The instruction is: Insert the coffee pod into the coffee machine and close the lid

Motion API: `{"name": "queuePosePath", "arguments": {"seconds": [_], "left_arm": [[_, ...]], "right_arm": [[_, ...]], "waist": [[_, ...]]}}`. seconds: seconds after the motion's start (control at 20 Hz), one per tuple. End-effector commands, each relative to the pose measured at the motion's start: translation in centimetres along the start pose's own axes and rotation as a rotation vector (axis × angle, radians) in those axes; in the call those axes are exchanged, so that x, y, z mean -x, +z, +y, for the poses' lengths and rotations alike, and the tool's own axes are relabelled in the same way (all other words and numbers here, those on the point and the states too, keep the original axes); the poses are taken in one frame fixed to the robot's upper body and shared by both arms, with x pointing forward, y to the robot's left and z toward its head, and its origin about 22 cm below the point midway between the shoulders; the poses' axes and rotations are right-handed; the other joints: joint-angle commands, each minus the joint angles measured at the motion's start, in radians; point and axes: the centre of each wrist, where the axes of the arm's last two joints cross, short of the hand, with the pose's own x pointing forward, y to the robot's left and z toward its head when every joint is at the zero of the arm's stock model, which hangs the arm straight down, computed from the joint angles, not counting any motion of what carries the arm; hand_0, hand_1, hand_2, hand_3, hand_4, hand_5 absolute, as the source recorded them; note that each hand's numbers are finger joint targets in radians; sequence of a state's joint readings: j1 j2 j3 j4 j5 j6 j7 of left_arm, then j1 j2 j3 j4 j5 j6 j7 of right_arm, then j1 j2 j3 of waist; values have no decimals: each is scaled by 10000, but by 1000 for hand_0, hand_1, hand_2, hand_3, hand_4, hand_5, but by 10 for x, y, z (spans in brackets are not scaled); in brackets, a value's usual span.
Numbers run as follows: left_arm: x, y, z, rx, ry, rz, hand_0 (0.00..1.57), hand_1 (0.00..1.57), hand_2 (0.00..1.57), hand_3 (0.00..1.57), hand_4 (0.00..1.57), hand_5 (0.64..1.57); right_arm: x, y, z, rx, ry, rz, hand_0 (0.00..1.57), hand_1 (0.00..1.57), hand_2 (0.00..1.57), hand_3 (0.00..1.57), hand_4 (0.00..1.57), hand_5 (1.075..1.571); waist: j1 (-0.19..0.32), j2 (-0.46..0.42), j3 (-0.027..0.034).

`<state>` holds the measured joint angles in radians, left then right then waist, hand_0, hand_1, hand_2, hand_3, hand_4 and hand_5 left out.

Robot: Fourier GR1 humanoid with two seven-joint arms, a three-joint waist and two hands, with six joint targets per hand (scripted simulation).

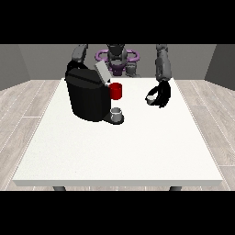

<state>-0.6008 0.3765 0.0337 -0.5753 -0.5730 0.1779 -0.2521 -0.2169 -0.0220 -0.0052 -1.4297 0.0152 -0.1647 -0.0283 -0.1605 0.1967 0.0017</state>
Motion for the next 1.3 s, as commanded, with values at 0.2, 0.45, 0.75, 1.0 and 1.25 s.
{"name": "queuePosePath", "arguments": {"seconds": [0.2,0.45,0.75,1.0,1.25], "left_arm": [[-13,-14,17,59,-809,-587,1225,1225,1358,1305,473,1571],[-31,-23,23,518,-249,-1748,1477,1477,1470,1410,632,1571],[-65,-42,64,448,-197,-2476,1289,1289,1362,1337,557,1571],[-112,-57,88,341,-221,-3165,1235,1235,1323,1291,571,1571],[-107,-57,106,542,-271,-2979,1235,1235,1323,1291,571,1571]], "right_arm": [[8,-4,-11,271,-288,-217,0,0,0,0,535,1571],[-2,-9,-14,421,-288,344,0,0,0,0,398,1571],[25,-3,-12,541,-157,549,0,0,0,0,438,1571],[27,-12,-8,220,-85,710,0,0,0,0,488,1571],[29,-8,-24,5,-172,589,0,0,0,0,456,1571]], "waist": [[57,131,-16],[131,-350,-16],[219,-456,-15],[166,-334,-15],[-36,-584,-15]]}}
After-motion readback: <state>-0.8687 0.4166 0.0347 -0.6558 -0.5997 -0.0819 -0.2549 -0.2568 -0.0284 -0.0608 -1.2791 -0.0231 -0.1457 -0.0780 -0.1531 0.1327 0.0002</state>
